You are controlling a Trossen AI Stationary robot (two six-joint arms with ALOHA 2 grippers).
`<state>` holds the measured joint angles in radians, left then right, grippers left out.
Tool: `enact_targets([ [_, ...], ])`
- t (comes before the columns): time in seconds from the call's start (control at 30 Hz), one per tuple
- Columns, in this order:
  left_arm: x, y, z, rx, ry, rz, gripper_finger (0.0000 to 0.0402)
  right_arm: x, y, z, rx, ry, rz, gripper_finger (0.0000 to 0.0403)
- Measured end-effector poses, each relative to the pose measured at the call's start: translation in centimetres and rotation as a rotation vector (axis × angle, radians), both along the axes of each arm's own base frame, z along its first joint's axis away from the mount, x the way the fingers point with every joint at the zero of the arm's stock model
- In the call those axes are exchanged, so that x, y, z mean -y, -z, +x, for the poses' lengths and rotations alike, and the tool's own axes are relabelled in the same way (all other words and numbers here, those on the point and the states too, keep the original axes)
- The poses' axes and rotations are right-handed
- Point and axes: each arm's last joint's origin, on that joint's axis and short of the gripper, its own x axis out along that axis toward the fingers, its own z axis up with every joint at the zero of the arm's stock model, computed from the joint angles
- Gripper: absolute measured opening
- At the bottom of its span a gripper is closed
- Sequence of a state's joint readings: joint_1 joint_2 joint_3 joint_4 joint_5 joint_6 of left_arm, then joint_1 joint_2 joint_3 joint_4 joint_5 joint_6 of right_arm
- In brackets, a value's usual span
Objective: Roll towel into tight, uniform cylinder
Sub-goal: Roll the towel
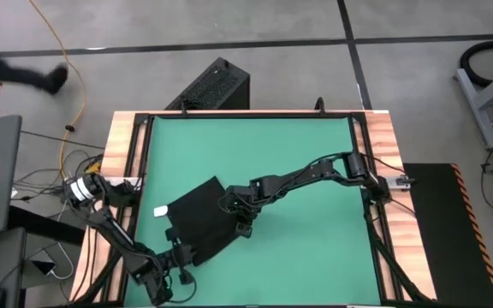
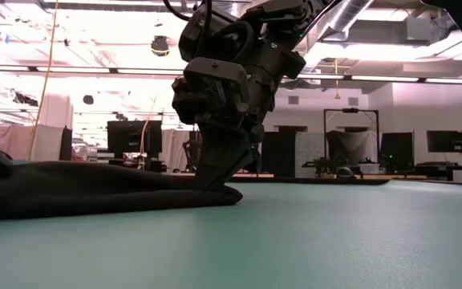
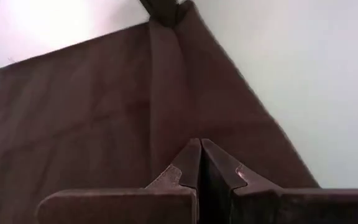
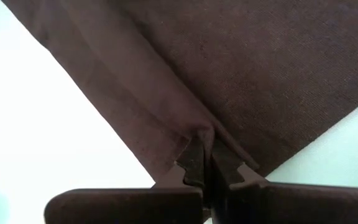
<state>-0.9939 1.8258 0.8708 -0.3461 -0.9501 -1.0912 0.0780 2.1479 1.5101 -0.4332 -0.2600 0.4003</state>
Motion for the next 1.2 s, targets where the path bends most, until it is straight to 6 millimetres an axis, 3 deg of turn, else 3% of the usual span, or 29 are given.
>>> enact_targets([
  [0.23, -0.6, 1.8, -0.4, 0.015, -0.014, -0.029, 0.0000, -0.2, 0.0, 0.1, 0.015, -0.005, -0.023, 0.0025],
  [0.7, -1.9, 3.1, -1.4, 0.002, -0.015, -0.020, 0.0000, -0.6, -1.3, -0.4, 0.061, -0.114, -0.148, 0.0059],
  [0.83, -1.9, 3.2, -1.6, -0.006, -0.004, -0.019, 0.0000, -0.6, -1.2, -0.4, 0.072, -0.168, -0.175, 0.0100],
  [1.03, -1.7, 3.2, -1.8, -0.016, 0.009, -0.014, 0.0000, 0.0, -1.9, -0.8, 0.074, -0.223, -0.207, 0.0193],
  [1.2, -1.8, 3.2, -2.1, -0.030, 0.016, 0.000, 0.0000, 0.1, -4.7, -1.8, 0.131, -0.352, -0.307, 0.0237],
])
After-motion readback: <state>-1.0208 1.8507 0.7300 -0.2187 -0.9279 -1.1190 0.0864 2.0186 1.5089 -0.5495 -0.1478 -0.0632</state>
